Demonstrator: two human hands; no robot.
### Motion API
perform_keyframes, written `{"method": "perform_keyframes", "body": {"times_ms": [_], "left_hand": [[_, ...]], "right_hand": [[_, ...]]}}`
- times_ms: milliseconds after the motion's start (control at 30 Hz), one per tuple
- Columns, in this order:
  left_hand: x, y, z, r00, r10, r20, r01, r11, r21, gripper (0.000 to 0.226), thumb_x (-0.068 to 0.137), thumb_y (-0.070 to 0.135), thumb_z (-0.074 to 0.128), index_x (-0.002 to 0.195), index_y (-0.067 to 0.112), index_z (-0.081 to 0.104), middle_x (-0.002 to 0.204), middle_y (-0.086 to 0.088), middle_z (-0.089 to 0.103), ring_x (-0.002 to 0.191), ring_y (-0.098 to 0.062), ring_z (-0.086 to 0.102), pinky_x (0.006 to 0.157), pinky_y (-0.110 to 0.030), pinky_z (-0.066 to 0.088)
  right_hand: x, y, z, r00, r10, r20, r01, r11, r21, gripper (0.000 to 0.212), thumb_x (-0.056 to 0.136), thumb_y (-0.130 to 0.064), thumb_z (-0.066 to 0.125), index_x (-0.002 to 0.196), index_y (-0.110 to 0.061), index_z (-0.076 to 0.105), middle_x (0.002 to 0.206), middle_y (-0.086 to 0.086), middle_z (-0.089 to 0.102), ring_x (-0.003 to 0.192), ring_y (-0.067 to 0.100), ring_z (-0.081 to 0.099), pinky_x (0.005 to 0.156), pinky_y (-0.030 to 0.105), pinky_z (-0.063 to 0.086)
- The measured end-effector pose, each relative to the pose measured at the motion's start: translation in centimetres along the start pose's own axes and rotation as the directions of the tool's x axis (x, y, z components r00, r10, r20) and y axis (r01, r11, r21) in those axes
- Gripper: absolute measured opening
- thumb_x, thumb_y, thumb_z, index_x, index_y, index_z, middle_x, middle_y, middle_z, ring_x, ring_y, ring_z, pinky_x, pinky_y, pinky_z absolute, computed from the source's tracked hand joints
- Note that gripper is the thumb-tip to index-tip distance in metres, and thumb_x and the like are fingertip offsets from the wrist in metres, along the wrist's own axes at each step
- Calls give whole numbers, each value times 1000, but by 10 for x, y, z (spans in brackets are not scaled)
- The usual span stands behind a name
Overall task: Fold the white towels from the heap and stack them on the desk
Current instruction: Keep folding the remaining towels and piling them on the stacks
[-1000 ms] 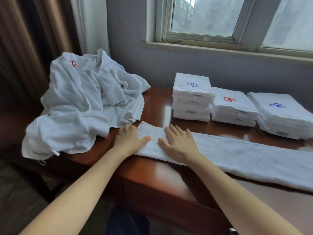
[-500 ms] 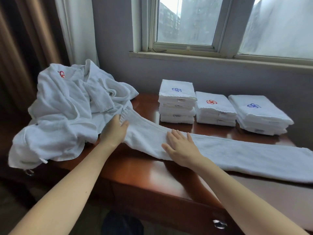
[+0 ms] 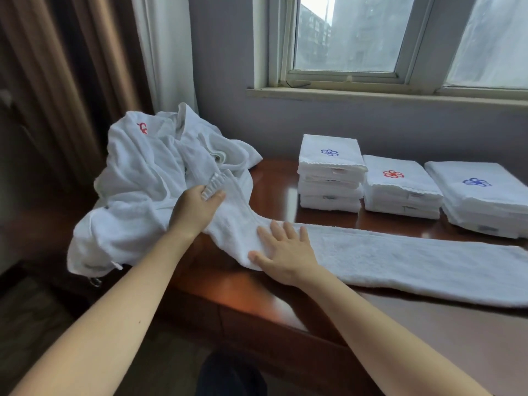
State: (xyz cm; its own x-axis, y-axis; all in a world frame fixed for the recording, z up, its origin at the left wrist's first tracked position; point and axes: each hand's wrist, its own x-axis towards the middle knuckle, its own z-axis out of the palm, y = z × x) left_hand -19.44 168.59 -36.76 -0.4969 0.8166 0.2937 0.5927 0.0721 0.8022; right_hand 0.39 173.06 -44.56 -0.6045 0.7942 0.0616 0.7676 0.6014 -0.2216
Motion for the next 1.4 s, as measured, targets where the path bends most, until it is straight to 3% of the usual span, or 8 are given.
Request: {"method": "perform_keyframes", "body": {"times_ms": [100, 200, 300, 400, 700, 833, 1000, 1400], "left_hand": [[-7, 22, 5, 996, -36, 79, 55, 965, -257, 34, 93, 30, 65, 86, -3, 64, 91, -22, 69, 85, -31, 66, 78, -44, 55], [-15, 47, 25, 981, 2, 196, 70, 932, -356, 30, 93, 28, 64, 76, 5, 57, 73, -8, 58, 66, -10, 58, 59, -23, 48], [-24, 74, 59, 940, 79, 332, 33, 947, -319, 15, 95, 29, 62, 94, 14, 64, 82, 3, 63, 73, -5, 60, 57, -15, 46], [-38, 98, 96, 894, 148, 422, -13, 952, -305, 14, 94, 28, 63, 105, 20, 65, 92, 6, 67, 84, -9, 64, 66, -21, 49], [-75, 131, 166, 690, 157, 706, 108, 943, -316, 42, 106, 44, 27, 116, 24, 62, 95, 2, 73, 78, -11, 63, 66, -23, 49], [-69, 116, 163, 857, 206, 473, -7, 921, -390, 36, 107, 26, 30, 117, 17, 63, 103, -2, 70, 101, -19, 63, 84, -30, 50], [-61, 86, 162, 880, 263, 395, -294, 956, 20, 35, 104, 26, 36, 128, 23, 61, 131, 8, 61, 124, -10, 52, 102, -23, 34], [-75, 69, 198, 722, 222, 656, -610, 651, 451, 67, 98, 61, 14, 157, 30, 6, 166, -3, 1, 152, -23, -3, 120, -46, -7]], "right_hand": [[-4, 5, -13, 1000, 5, -12, -2, 957, 290, 62, 96, -55, 42, 151, -30, 30, 160, -1, 25, 150, 17, 11, 120, 44, -1], [-18, 15, -42, 994, 105, 18, -67, 482, 874, 51, 98, -43, 52, 147, -32, 40, 150, -9, 44, 135, 5, 43, 111, 29, 31], [-35, 34, -75, 975, 218, 35, -42, 29, 999, 42, 99, -44, 48, 137, -27, 50, 134, 1, 60, 116, 16, 62, 98, 41, 51], [-52, 63, -100, 982, 182, 47, -26, -120, 992, 45, 100, -49, 40, 127, -19, 60, 124, 9, 67, 111, 25, 66, 94, 46, 54], [-92, 138, -96, 934, 343, 101, -135, 77, 988, 23, 90, -11, 55, 106, -3, 70, 98, 17, 68, 92, 28, 65, 87, 44, 51], [-94, 142, -82, 831, 556, 25, -183, 231, 956, 48, 81, 14, 50, 123, -7, 60, 100, 4, 67, 88, 18, 65, 66, 25, 52], [-89, 149, -78, 795, 591, -137, -221, 492, 842, 54, 88, 5, 52, 139, -10, 48, 106, -4, 56, 88, 2, 54, 67, 12, 42], [-96, 170, -80, 759, 629, -170, -367, 629, 685, 26, 86, -15, 62, 112, -18, 60, 91, -8, 59, 90, 14, 59, 75, 26, 42]]}}
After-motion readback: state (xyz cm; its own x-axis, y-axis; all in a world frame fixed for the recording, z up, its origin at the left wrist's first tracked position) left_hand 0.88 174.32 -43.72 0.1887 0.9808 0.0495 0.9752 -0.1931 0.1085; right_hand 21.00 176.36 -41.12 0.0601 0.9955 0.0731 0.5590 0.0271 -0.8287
